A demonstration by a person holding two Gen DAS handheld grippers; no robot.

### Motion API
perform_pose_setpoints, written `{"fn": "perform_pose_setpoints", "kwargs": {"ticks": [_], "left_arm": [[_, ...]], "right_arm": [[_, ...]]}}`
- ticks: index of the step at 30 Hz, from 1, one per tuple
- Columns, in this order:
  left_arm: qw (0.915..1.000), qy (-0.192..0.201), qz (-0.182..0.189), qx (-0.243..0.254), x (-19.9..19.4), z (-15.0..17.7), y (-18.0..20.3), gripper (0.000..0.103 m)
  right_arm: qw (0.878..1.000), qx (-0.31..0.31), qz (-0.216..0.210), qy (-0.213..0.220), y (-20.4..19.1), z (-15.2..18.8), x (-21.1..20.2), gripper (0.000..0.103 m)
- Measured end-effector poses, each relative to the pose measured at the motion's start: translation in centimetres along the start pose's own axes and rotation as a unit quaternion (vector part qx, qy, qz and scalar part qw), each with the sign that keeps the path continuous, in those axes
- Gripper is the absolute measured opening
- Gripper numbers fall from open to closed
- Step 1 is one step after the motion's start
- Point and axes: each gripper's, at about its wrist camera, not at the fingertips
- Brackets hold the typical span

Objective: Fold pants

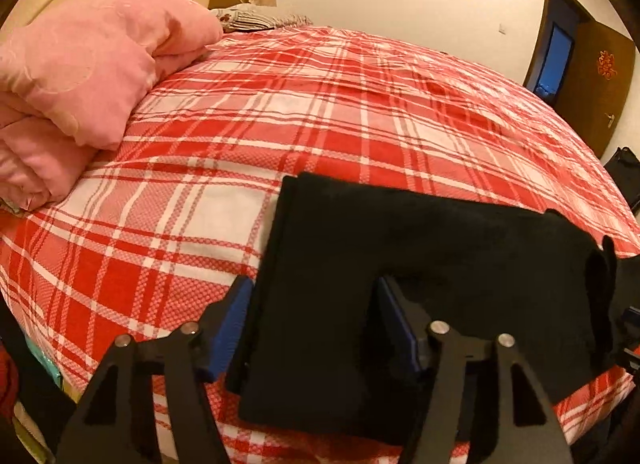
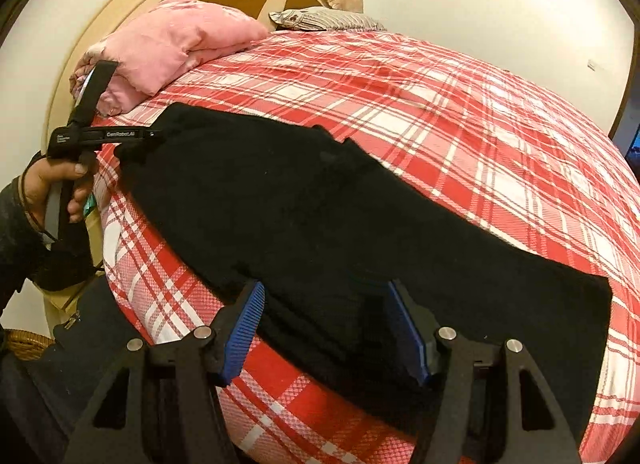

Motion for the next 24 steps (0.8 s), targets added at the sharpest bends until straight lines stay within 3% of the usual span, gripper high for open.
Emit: {"fn": "perform_pose_setpoints", "kwargs": {"ticks": [3, 7, 9, 11, 14, 15, 16, 17, 19, 21, 24], "left_arm": [[0.9998, -0.001, 0.015, -0.013, 0.5, -0.1, -0.4, 0.071], [0.9999, -0.008, 0.007, 0.008, -0.6, -0.7, 0.1, 0.048], [0.9998, -0.010, 0.000, 0.018, -1.4, -0.8, 0.6, 0.042], [0.9996, -0.012, -0.007, 0.024, -1.3, -0.8, 1.0, 0.044], [0.9994, -0.016, 0.003, 0.030, 0.1, -0.2, 1.1, 0.056], [0.9997, -0.007, 0.011, 0.018, 0.4, -0.1, 0.7, 0.062], [0.9998, -0.006, 0.018, -0.001, 0.5, -0.2, 0.1, 0.061], [0.9996, -0.007, 0.024, -0.015, 0.5, -0.3, -0.2, 0.059], [0.9994, -0.007, 0.030, -0.016, 0.0, -0.5, -0.3, 0.037], [0.9991, -0.005, 0.040, -0.011, -0.9, -0.8, 0.4, 0.023], [0.9996, 0.007, 0.024, 0.009, -2.4, -1.4, 1.7, 0.022]], "right_arm": [[1.000, 0.004, 0.002, 0.003, 0.2, -0.1, -0.1, 0.064], [1.000, 0.005, 0.003, 0.000, 0.1, 0.0, 0.0, 0.064], [1.000, 0.002, 0.003, 0.001, 0.1, 0.0, -0.1, 0.064], [1.000, 0.000, 0.005, 0.004, 0.1, -0.1, -0.3, 0.064], [1.000, 0.008, 0.007, 0.010, 0.5, -0.2, -0.4, 0.064], [1.000, 0.012, 0.010, 0.011, 0.7, -0.3, -0.5, 0.064], [1.000, 0.016, 0.013, 0.011, 0.9, -0.3, -0.5, 0.064], [1.000, 0.020, 0.015, 0.011, 1.0, -0.2, -0.5, 0.064], [0.999, 0.025, 0.017, 0.010, 1.2, -0.2, -0.5, 0.064], [0.999, 0.028, 0.019, 0.011, 1.3, -0.3, -0.6, 0.064], [0.999, 0.030, 0.020, 0.016, 1.4, -0.4, -0.8, 0.064]]}}
Point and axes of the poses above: each gripper's, at about its wrist camera, not at the fingertips, and x roughly the way its jaws point, y to its right, z to its underside, and after that the axes turned 15 degrees about y, right-handed
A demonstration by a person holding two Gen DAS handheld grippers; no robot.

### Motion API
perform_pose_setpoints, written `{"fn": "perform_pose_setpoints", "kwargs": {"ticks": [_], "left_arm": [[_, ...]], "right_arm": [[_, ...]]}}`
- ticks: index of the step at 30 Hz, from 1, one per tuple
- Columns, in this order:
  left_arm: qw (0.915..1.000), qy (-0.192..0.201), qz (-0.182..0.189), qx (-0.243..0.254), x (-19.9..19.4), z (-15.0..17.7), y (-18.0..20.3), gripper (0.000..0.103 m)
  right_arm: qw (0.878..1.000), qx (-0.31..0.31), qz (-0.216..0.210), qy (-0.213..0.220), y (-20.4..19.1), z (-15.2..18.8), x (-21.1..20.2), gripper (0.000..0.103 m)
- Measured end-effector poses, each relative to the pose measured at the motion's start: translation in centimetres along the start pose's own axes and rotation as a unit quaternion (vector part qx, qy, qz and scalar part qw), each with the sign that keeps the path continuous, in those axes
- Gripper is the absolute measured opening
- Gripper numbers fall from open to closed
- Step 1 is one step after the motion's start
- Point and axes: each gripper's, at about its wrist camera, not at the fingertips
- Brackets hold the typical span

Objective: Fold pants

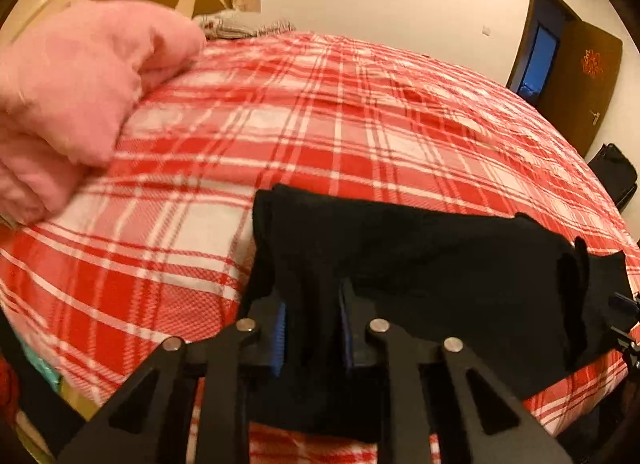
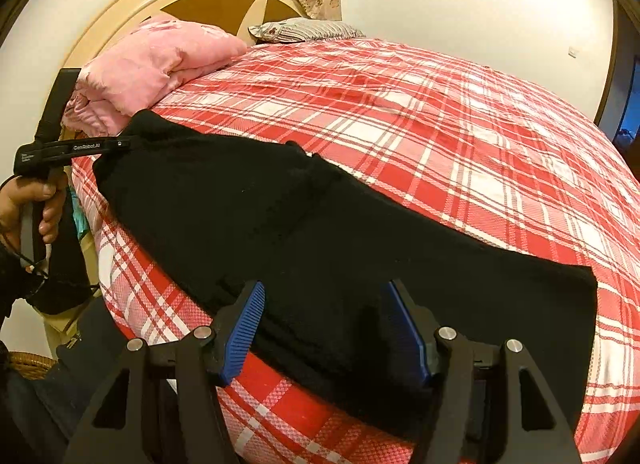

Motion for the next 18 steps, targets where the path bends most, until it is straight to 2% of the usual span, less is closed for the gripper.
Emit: {"fn": "perform_pose_setpoints", "kwargs": {"ticks": [3, 7, 13, 18], "left_arm": [[1.0000, 0.006, 0.003, 0.000, -0.7, -0.6, 0.7, 0.022], [0.9991, 0.003, 0.034, -0.024, -0.9, -1.0, 0.6, 0.020], [0.9935, 0.007, 0.088, -0.073, -2.4, -2.1, 0.6, 0.018], [0.9925, 0.023, 0.104, -0.061, -4.2, -3.6, 2.3, 0.018]], "right_arm": [[1.000, 0.003, 0.002, 0.003, 0.2, -0.1, -0.2, 0.064], [1.000, 0.006, 0.005, 0.005, 0.4, -0.3, -0.5, 0.064], [1.000, 0.012, 0.009, 0.016, 0.8, -0.8, -1.1, 0.064], [1.000, 0.015, 0.013, 0.020, 1.4, -1.2, -1.6, 0.064]]}}
Point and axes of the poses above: each gripper's, at about its wrist camera, not at the fingertips, and x roughly the way its jaws point, y to its right, z to its underside, and after that the axes turned 15 degrees about y, right-handed
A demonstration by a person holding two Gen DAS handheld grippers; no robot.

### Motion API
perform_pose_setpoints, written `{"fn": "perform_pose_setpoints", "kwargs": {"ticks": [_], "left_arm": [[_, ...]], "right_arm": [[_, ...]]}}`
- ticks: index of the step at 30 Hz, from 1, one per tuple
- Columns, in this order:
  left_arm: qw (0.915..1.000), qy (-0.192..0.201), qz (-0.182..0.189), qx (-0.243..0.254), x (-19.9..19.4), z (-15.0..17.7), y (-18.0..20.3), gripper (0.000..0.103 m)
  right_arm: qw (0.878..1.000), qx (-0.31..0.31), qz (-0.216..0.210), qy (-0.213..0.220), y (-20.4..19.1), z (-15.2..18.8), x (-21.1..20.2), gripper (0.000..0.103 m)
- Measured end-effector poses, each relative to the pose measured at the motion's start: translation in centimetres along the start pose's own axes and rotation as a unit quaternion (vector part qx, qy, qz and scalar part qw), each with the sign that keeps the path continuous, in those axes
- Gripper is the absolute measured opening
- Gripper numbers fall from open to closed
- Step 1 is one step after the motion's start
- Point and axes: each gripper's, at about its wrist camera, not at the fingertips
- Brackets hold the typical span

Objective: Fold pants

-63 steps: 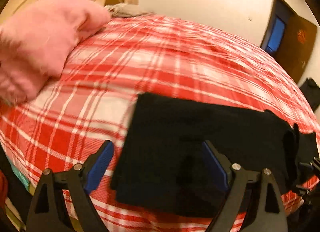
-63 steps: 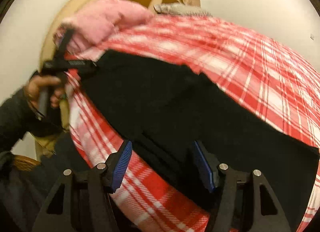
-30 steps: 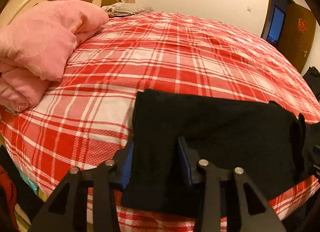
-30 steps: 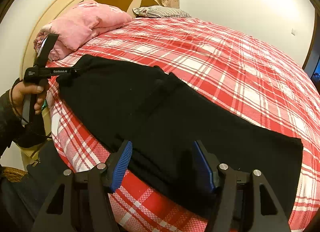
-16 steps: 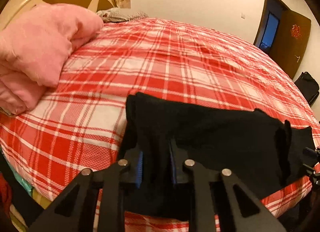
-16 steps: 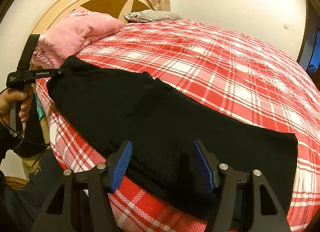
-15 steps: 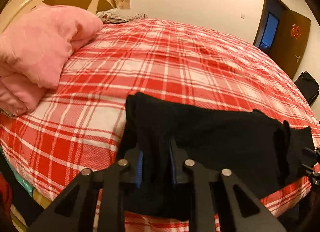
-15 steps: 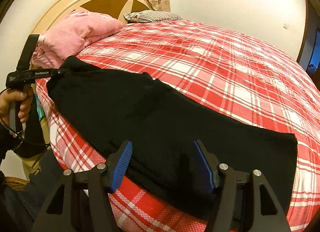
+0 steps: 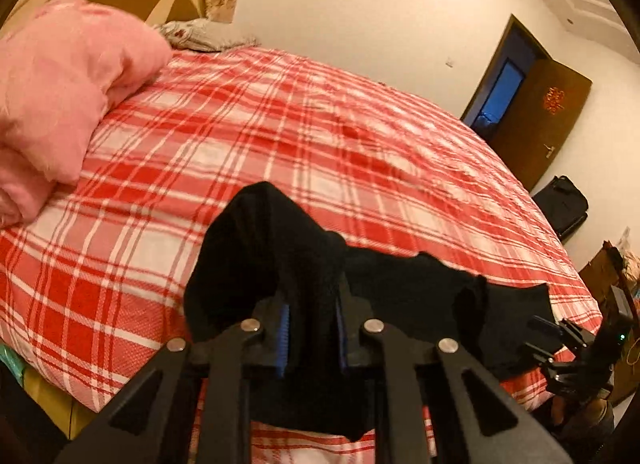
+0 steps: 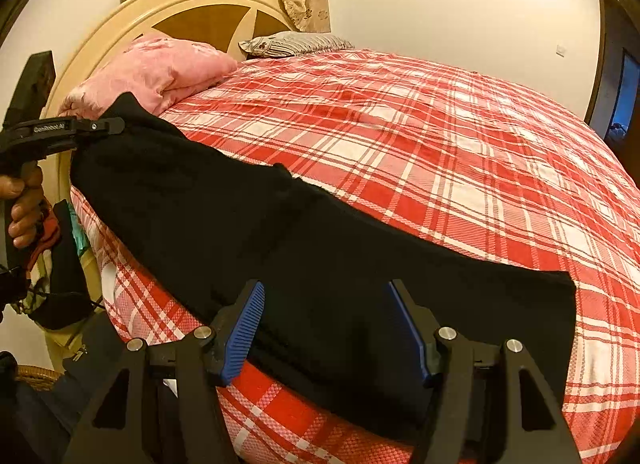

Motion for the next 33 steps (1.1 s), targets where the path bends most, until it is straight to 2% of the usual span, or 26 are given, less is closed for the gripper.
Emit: {"fn": "perform_pose_setpoints", "kwargs": {"ticks": [5, 12, 21, 33], "left_arm": [[0.9996, 0.009, 0.023, 0.015, -0.8, -0.9, 2.2, 0.017], [0.9960, 0.011, 0.083, 0.033, -1.6, -2.6, 7.3, 0.016], [0.9851, -0.011, 0.162, 0.056, -1.0, -3.1, 15.3, 0.016], [0.9696, -0.042, 0.216, 0.107, 0.7, -2.1, 24.8, 0.016]], "right_arm": [[1.000, 0.008, 0.017, 0.012, 1.5, -0.6, -1.6, 0.064], [0.997, 0.024, 0.062, 0.030, 5.2, -0.7, -4.7, 0.064], [0.988, 0.089, 0.124, 0.033, 11.5, 1.2, -7.1, 0.064], [0.976, 0.138, 0.163, 0.041, 16.4, 2.2, -8.2, 0.064]]}}
Point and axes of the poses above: each gripper's, at about its wrist camera, not at the fingertips, and x roughly the way its jaws point, y to its right, z to its underside, and after that the axes turned 15 degrees about y, right-handed
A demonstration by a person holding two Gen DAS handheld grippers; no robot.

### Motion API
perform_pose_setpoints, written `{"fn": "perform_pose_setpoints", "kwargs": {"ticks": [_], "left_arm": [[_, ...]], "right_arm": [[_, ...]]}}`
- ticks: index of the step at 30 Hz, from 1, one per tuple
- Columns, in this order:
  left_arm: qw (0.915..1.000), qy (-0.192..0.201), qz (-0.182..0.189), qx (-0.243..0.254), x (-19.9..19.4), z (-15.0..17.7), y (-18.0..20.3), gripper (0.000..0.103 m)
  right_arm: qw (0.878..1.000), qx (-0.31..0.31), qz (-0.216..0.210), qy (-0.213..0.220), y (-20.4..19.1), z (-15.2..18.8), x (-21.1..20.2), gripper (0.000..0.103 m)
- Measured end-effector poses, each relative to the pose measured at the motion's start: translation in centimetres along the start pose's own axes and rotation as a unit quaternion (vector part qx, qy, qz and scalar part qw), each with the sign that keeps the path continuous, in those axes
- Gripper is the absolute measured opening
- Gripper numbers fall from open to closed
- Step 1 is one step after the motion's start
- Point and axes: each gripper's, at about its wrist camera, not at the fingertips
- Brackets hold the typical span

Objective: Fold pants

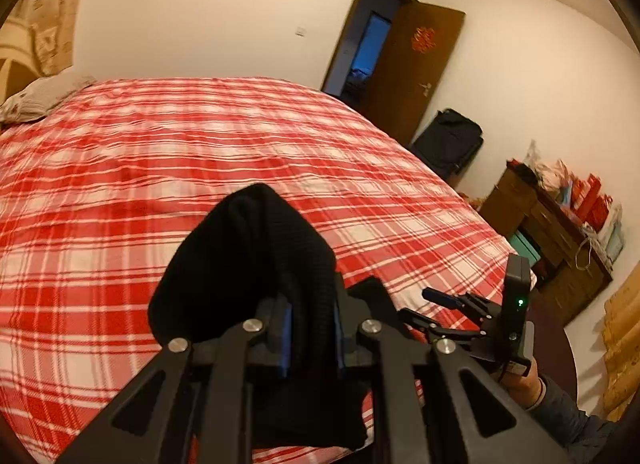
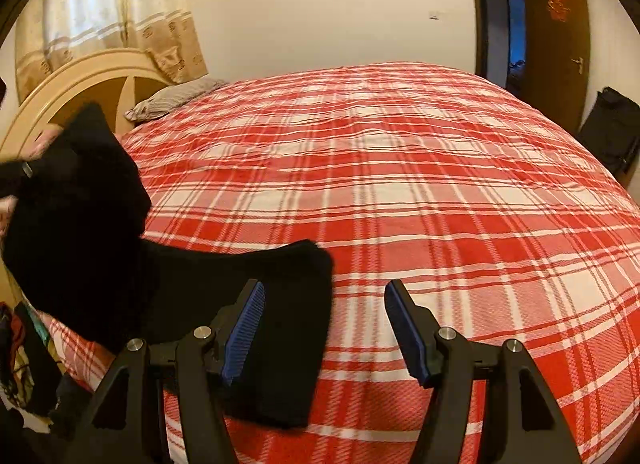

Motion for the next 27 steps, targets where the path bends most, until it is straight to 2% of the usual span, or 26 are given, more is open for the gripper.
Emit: {"fn": "perform_pose_setpoints", "kwargs": {"ticks": [5, 11, 14, 17, 18, 20, 22, 23, 24, 26, 27], "left_arm": [[0.9993, -0.034, 0.002, 0.016, 4.3, 1.3, 2.2, 0.016], [0.9951, -0.090, -0.009, 0.040, 9.8, 5.0, 4.2, 0.017], [0.9923, -0.114, 0.013, 0.048, 11.1, 6.5, 5.8, 0.020], [0.9913, -0.108, 0.044, 0.061, 10.3, 6.3, 7.7, 0.021], [0.9916, -0.098, 0.053, 0.067, 9.5, 5.9, 8.2, 0.021], [0.9914, -0.077, 0.068, 0.081, 7.8, 5.1, 8.8, 0.029], [0.9925, -0.040, 0.052, 0.103, 5.7, 4.2, 8.6, 0.066], [0.9931, -0.025, 0.040, 0.108, 5.0, 4.0, 8.2, 0.072], [0.9937, -0.012, 0.024, 0.109, 4.1, 3.8, 7.1, 0.076], [0.9943, -0.005, -0.001, 0.106, 3.5, 3.8, 5.2, 0.076], [0.9935, 0.000, -0.027, 0.111, 3.2, 4.1, 3.7, 0.078]], "right_arm": [[1.000, 0.021, 0.012, -0.002, 1.6, -0.1, 0.4, 0.064], [0.999, 0.033, 0.020, -0.009, 2.5, 0.4, 1.1, 0.064], [0.999, 0.045, 0.023, -0.015, 3.0, 0.6, 1.4, 0.064], [0.997, 0.072, 0.008, -0.012, 3.4, 0.5, 1.2, 0.064], [0.996, 0.085, -0.012, -0.008, 3.4, 0.3, 0.8, 0.064], [0.994, 0.105, -0.042, 0.002, 3.1, -0.2, 0.2, 0.064], [0.992, 0.112, -0.066, 0.010, 2.0, -0.7, -0.6, 0.064], [0.991, 0.103, -0.079, 0.015, 1.0, -0.9, -1.1, 0.065], [0.992, 0.083, -0.092, 0.017, -0.4, -1.1, -1.6, 0.065], [0.992, 0.047, -0.119, 0.008, -3.2, -1.0, -2.0, 0.066], [0.992, 0.033, -0.122, -0.001, -4.2, -0.8, -1.9, 0.066]]}}
Point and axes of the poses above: each gripper's, at about its wrist camera, not at the fingertips, and x roughly the way its jaws point, y to its right, z to its underside, and after that the axes turned 15 degrees about y, right-handed
